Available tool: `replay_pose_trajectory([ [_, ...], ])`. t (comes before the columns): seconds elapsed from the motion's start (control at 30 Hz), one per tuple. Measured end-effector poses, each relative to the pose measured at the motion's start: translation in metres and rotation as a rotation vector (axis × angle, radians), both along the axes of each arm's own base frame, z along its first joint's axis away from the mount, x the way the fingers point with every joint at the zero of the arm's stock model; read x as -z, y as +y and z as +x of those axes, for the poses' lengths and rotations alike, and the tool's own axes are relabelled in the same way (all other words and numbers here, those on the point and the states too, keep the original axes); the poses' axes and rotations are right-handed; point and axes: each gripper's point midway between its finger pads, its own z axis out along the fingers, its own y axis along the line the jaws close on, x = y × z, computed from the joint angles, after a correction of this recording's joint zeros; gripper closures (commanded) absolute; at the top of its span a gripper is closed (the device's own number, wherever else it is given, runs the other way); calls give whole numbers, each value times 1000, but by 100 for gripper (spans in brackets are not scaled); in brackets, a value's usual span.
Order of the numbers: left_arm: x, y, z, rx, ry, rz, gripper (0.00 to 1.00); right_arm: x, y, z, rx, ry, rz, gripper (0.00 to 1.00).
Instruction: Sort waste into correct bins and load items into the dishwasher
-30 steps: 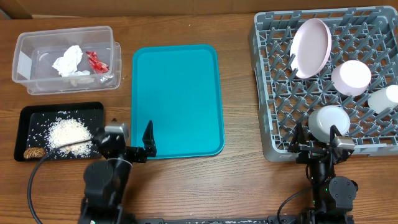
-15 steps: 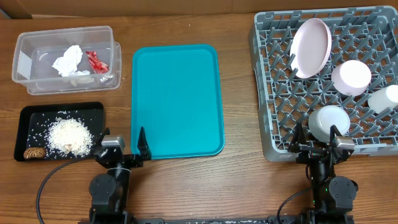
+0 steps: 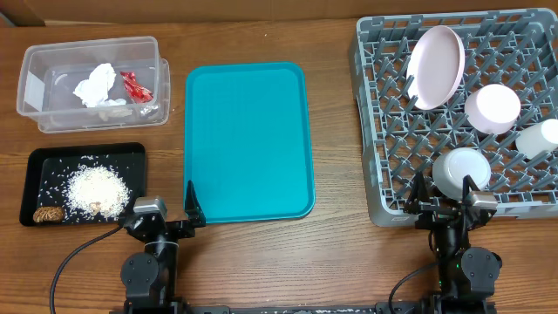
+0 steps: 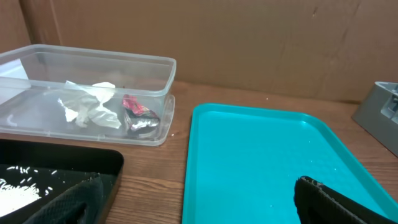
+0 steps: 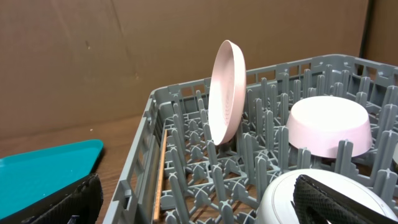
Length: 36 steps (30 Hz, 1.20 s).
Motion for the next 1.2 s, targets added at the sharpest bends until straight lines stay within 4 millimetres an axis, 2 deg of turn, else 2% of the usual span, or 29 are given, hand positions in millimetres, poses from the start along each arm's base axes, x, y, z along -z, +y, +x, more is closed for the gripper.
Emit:
replay_pose_trajectory([
  [1.2,0,1,0,4,4,82,0,0,0,0,0,0,0,0],
])
